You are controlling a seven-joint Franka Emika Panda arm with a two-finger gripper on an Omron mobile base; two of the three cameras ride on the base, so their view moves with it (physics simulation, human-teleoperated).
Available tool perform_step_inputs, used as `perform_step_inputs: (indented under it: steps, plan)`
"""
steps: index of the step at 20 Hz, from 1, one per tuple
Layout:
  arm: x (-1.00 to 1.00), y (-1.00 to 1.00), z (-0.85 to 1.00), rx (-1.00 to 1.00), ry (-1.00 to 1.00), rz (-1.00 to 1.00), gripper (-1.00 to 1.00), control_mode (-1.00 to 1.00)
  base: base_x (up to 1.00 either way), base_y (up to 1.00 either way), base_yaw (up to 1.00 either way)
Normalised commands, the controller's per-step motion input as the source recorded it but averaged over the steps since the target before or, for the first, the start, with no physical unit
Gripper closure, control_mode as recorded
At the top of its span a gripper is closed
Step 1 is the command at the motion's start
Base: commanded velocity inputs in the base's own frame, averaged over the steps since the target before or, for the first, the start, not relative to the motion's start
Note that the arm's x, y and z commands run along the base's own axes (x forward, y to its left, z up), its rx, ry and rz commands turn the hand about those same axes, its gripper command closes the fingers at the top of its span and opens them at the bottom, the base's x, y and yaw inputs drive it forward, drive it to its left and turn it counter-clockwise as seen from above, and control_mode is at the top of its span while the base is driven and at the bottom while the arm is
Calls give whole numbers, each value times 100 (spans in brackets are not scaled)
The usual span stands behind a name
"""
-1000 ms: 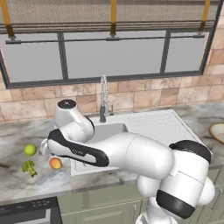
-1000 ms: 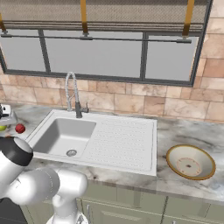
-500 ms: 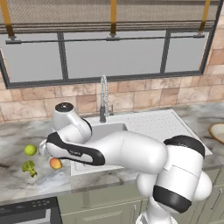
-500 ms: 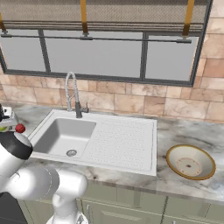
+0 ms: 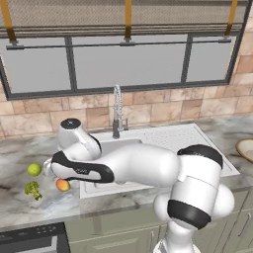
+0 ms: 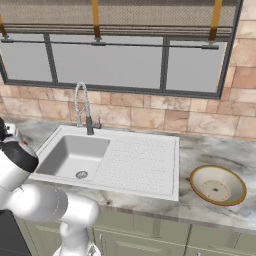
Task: There is a mixed pile of frozen fruits and vegetables on the counter. Locate all the frozen vegetables and place the items in a bowl on the counter. Take all the frozen fruits and defrost them in a running sink.
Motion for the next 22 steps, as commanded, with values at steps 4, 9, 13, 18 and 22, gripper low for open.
perform_step_inputs:
  steps: [4, 9, 13, 18, 22]
  plan:
    - [5, 8, -15, 0, 0, -2, -100, -100, 0, 0, 0]
    - [0, 5, -15, 0, 0, -2, -100, -100, 0, 0, 0]
    - [0, 1, -15, 0, 0, -2, -100, -100, 0, 0, 0]
    - [6, 2, -19, 0, 0, -2, -100, -100, 0, 0, 0]
    - [8, 5, -20, 0, 0, -3, -100, -100, 0, 0, 0]
